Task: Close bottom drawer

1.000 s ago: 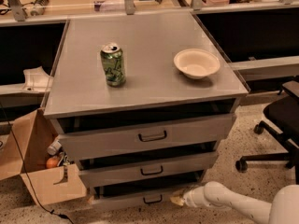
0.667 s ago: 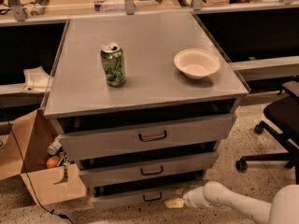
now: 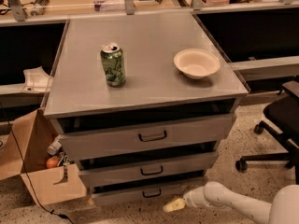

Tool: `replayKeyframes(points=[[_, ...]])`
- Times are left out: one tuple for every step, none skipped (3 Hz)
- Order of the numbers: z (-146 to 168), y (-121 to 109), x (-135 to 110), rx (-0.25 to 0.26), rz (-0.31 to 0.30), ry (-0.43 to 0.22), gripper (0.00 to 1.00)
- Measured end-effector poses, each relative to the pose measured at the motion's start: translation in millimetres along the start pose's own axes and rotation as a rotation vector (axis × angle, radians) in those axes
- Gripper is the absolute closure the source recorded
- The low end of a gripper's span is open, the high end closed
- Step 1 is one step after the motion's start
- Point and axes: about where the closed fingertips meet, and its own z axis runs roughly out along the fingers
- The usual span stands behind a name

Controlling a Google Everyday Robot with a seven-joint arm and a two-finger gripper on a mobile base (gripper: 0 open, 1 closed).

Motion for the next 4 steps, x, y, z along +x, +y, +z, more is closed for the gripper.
replayKeyframes(points=[[0.0, 0.1, 0.0, 0.000, 0.000, 0.000, 0.16], [0.1, 0.1, 0.0, 0.000, 0.000, 0.000, 0.47], [0.2, 0.1, 0.0, 0.000, 0.000, 0.000, 0.71], [2.2, -0.2, 0.1, -0.001, 0.003, -0.004, 0.94]])
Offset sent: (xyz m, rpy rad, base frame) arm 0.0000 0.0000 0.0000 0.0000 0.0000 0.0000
